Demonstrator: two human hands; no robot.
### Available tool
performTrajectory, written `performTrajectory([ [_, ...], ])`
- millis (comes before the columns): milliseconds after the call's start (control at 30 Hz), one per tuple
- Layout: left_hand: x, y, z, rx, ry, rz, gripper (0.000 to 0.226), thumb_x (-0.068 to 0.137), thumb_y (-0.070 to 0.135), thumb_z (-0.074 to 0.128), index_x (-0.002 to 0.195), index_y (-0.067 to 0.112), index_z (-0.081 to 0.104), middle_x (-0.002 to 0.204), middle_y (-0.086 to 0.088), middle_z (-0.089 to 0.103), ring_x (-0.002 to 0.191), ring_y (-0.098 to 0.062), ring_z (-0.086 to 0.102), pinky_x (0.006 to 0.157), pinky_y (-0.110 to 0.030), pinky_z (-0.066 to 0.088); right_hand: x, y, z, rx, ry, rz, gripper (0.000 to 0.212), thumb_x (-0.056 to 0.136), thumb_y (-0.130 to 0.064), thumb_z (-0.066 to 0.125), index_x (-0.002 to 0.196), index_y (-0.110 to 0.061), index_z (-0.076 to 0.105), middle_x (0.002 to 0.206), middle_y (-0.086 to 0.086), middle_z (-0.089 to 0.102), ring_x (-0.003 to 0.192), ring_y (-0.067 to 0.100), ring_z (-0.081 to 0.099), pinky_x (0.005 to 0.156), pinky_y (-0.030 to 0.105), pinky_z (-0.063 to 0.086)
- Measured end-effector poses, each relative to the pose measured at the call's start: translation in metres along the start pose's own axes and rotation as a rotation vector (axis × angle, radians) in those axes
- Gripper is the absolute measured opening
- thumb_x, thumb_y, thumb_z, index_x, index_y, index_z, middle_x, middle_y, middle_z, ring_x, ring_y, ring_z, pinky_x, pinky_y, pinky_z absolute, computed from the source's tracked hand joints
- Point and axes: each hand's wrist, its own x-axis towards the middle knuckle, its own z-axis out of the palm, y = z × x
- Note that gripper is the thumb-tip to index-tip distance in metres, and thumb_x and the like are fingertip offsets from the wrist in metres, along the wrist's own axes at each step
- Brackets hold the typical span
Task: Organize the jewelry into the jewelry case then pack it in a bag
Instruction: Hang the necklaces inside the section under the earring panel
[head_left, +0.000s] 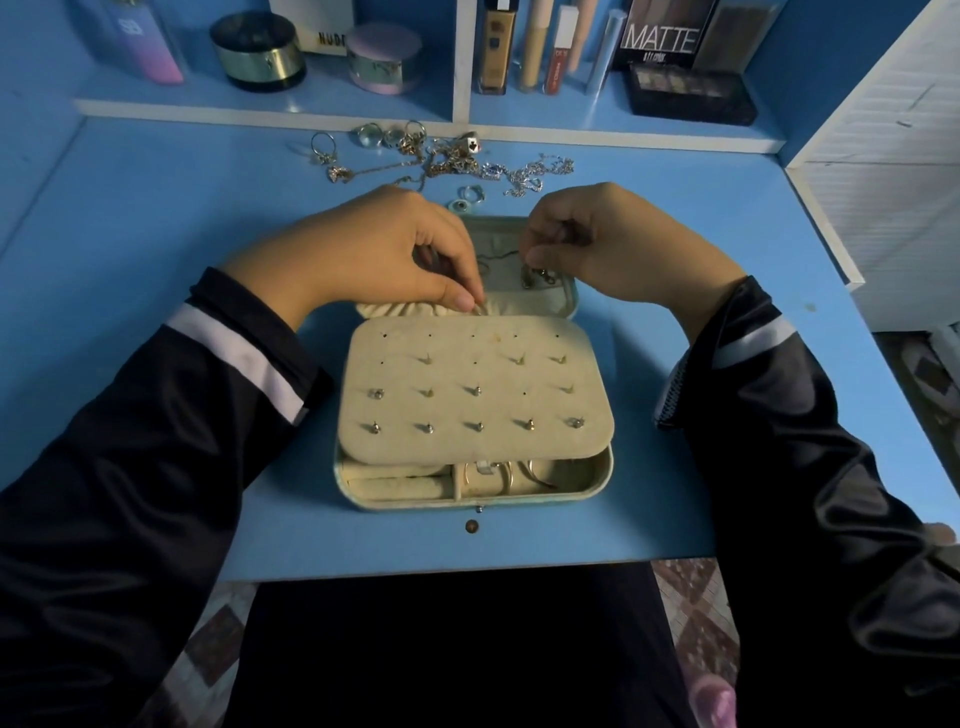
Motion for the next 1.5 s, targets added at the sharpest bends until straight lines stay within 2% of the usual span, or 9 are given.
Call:
performTrajectory([
  [133,0.002,0.000,0.002,0.079,0.000,0.005,0.009,0.079,0.027,0.079,0.088,0.030,0.077,0.092,0.014,0.069,0.090,-0.006,0.063,0.088,-0.033,0.050,0.000,0.003,0.001,0.028,0.025,-0.008,0.005,0.088,-0.012,0.069,0.090,-0.016,0.070,0.079,-0.005,0.067,0.068,0.003,0.055,0.067,0.010,0.043],
  [333,0.003,-0.001,0.006,0.159,-0.031,-0.002,0.009,0.087,0.023,0.071,0.087,0.031,0.070,0.092,0.013,0.063,0.091,-0.009,0.059,0.088,-0.041,0.048,-0.003,0.004,-0.001,0.039,0.028,-0.028,0.011,0.087,-0.011,0.070,0.094,-0.018,0.074,0.076,-0.012,0.066,0.063,-0.005,0.055,0.064,0.006,0.038],
  [533,0.007,-0.004,0.010,0.077,0.048,-0.047,0.012,0.092,0.017,0.066,0.087,0.028,0.065,0.086,0.016,0.060,0.071,0.009,0.054,0.067,-0.009,0.040,-0.002,0.002,-0.001,-0.045,0.036,-0.025,0.016,0.082,-0.009,0.075,0.091,-0.022,0.074,0.076,-0.017,0.061,0.065,-0.009,0.055,0.063,0.005,0.038],
  [633,0.014,0.002,0.018,0.057,0.129,-0.025,0.007,0.092,0.016,0.066,0.090,0.023,0.065,0.082,0.019,0.057,0.065,0.015,0.051,0.059,-0.003,0.034,-0.003,0.001,-0.001,-0.068,0.064,-0.008,0.014,0.081,-0.009,0.075,0.089,-0.020,0.074,0.074,-0.018,0.060,0.064,-0.010,0.053,0.063,0.004,0.038],
  [867,0.027,0.001,0.027,0.111,0.230,-0.001,0.008,0.088,0.026,0.071,0.095,0.029,0.072,0.092,0.010,0.066,0.075,0.004,0.054,0.074,-0.033,0.049,-0.007,0.004,-0.004,-0.091,0.093,0.036,0.012,0.080,-0.012,0.076,0.085,-0.023,0.073,0.074,-0.017,0.059,0.064,-0.009,0.050,0.062,0.004,0.037],
  [1100,0.018,-0.004,0.013,0.116,0.312,0.000,0.024,0.084,0.018,0.075,0.107,0.024,0.072,0.092,0.013,0.065,0.078,0.004,0.058,0.071,-0.006,0.041,-0.007,0.005,-0.003,-0.078,0.089,0.052,0.013,0.081,-0.012,0.074,0.091,-0.020,0.075,0.078,-0.010,0.062,0.065,0.003,0.051,0.061,0.007,0.039],
  [1233,0.013,-0.009,0.007,0.244,0.309,-0.018,0.024,0.081,0.025,0.079,0.103,0.020,0.074,0.095,0.004,0.066,0.086,-0.012,0.060,0.080,-0.024,0.048,-0.005,0.005,-0.002,-0.080,0.074,0.061,0.014,0.081,-0.013,0.074,0.093,-0.020,0.075,0.079,-0.011,0.060,0.063,0.000,0.051,0.061,0.006,0.039],
  [1367,0.014,-0.005,0.010,0.287,0.277,0.046,0.015,0.082,0.025,0.077,0.095,0.016,0.077,0.089,0.002,0.065,0.083,-0.010,0.055,0.074,-0.010,0.038,-0.005,0.004,0.001,-0.065,0.068,0.036,0.010,0.080,-0.013,0.076,0.089,-0.018,0.075,0.076,-0.015,0.059,0.062,-0.007,0.052,0.060,0.006,0.038],
  [1500,0.015,0.000,0.016,0.276,0.266,0.091,0.011,0.084,0.023,0.076,0.093,0.016,0.077,0.090,-0.001,0.068,0.085,-0.015,0.059,0.080,-0.032,0.047,-0.006,0.005,0.001,-0.051,0.041,-0.011,0.009,0.079,-0.016,0.078,0.087,-0.020,0.076,0.078,-0.012,0.062,0.068,0.002,0.054,0.064,0.010,0.040],
])
